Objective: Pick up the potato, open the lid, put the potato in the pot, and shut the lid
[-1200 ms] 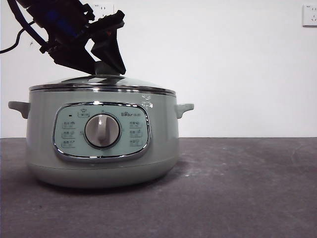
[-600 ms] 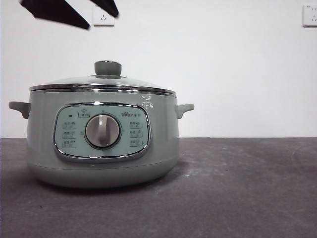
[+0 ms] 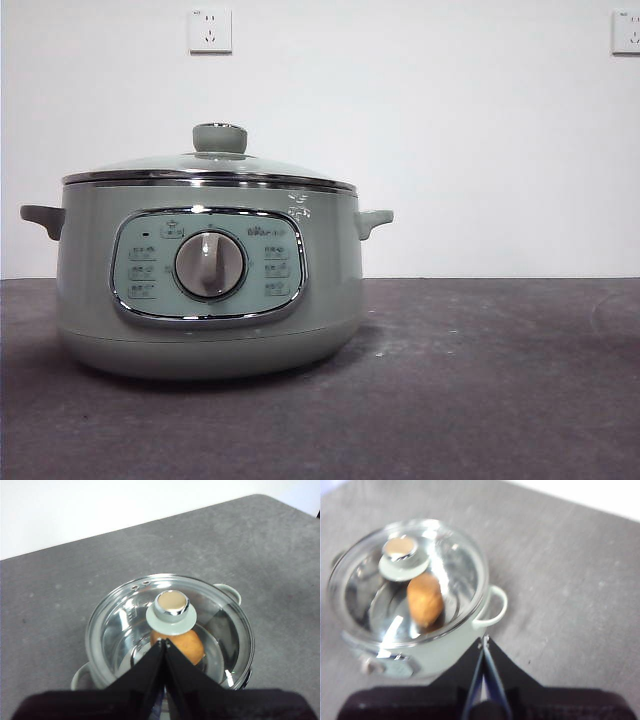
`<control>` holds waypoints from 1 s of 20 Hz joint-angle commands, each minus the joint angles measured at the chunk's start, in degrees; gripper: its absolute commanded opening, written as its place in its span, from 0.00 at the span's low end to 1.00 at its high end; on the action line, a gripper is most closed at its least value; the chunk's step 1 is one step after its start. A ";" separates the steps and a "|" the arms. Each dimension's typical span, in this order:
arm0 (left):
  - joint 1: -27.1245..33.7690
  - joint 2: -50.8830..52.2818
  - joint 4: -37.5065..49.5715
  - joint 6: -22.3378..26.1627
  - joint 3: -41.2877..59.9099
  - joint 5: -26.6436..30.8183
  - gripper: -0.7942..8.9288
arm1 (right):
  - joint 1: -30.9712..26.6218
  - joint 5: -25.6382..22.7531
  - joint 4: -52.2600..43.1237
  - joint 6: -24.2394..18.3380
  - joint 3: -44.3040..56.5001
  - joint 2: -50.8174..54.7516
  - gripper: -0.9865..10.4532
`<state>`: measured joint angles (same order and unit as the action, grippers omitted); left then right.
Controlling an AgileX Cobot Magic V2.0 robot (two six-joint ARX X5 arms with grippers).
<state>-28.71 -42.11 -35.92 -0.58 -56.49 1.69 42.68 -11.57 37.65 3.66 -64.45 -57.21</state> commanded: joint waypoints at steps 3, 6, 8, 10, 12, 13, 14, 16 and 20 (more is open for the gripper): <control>-1.38 6.21 5.38 2.32 7.06 4.28 0.07 | 0.15 -2.38 -14.19 1.51 14.53 9.14 0.07; -2.10 11.72 9.46 2.32 14.99 4.33 0.07 | 0.17 -2.40 -18.95 1.86 21.09 13.90 0.07; -2.10 14.67 11.26 2.10 19.39 4.31 0.07 | 0.20 -2.36 -20.06 1.92 24.24 16.11 0.07; -2.10 15.56 10.84 2.01 20.90 4.17 0.07 | 0.17 -2.25 -18.67 1.99 25.03 16.39 0.08; -2.10 15.56 8.90 -0.20 20.90 4.13 0.08 | 0.15 -2.38 -17.16 2.05 25.03 16.06 0.09; -2.10 15.54 7.93 -1.29 20.90 4.11 0.08 | 0.13 -2.34 -16.92 2.01 25.03 15.98 0.09; -2.08 15.47 6.69 -1.81 20.90 4.11 0.08 | 0.13 -2.34 -16.44 1.99 25.00 15.98 0.09; -2.08 15.06 4.17 -2.40 20.90 4.15 0.08 | 0.13 -2.29 -15.69 1.99 25.00 16.02 0.09; -2.08 14.53 -0.31 -2.40 20.90 4.15 0.08 | 0.13 -2.29 -14.67 1.99 25.00 16.02 0.09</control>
<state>-30.61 -27.55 -36.12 -2.22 -35.86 5.82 42.74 -13.72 23.11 5.15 -39.94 -41.23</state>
